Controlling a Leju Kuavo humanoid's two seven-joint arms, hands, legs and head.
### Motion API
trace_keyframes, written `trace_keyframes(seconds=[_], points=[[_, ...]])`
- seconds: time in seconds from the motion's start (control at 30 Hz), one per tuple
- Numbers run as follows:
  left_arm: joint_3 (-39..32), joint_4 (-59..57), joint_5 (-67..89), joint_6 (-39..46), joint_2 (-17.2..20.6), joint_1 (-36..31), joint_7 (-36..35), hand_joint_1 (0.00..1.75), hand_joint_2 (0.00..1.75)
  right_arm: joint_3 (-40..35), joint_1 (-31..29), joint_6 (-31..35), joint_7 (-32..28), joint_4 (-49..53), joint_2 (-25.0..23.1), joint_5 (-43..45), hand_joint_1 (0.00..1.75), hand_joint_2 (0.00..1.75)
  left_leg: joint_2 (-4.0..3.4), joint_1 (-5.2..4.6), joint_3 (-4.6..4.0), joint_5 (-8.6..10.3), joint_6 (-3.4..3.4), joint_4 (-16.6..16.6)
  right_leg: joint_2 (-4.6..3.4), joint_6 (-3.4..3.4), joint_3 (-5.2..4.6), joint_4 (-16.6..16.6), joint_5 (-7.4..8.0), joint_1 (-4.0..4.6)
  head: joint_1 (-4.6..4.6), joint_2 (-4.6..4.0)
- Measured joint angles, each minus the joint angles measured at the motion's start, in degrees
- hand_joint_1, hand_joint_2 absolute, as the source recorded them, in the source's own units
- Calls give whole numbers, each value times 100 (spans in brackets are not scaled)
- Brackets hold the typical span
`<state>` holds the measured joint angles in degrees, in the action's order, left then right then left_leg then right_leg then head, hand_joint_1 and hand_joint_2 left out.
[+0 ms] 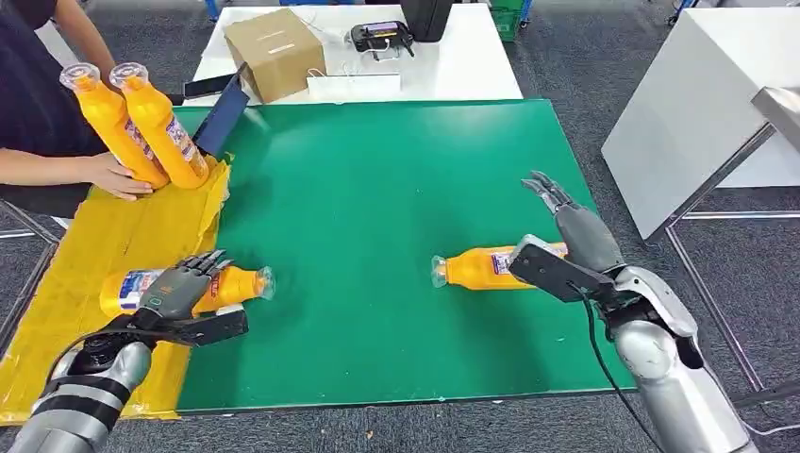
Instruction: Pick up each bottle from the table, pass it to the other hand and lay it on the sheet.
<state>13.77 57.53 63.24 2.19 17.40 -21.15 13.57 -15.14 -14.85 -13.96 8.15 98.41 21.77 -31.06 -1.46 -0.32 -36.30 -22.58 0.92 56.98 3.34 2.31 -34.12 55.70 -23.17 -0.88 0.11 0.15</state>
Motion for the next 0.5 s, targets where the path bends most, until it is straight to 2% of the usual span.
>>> trace_keyframes(seconds=[0.23,0.5], points=[[4,-17,-864,-306,0,-17,241,0,0,-453,-508,30,38,-1195,75,-656,0,175,1,0,0,1,2,1,1,2,-1,0,2,0,-2,0],[11,298,-1559,-599,-33,-32,326,0,0,-612,-966,205,20,-2495,72,-1220,0,175,1,0,0,1,2,2,1,3,-1,0,2,0,-2,0]])
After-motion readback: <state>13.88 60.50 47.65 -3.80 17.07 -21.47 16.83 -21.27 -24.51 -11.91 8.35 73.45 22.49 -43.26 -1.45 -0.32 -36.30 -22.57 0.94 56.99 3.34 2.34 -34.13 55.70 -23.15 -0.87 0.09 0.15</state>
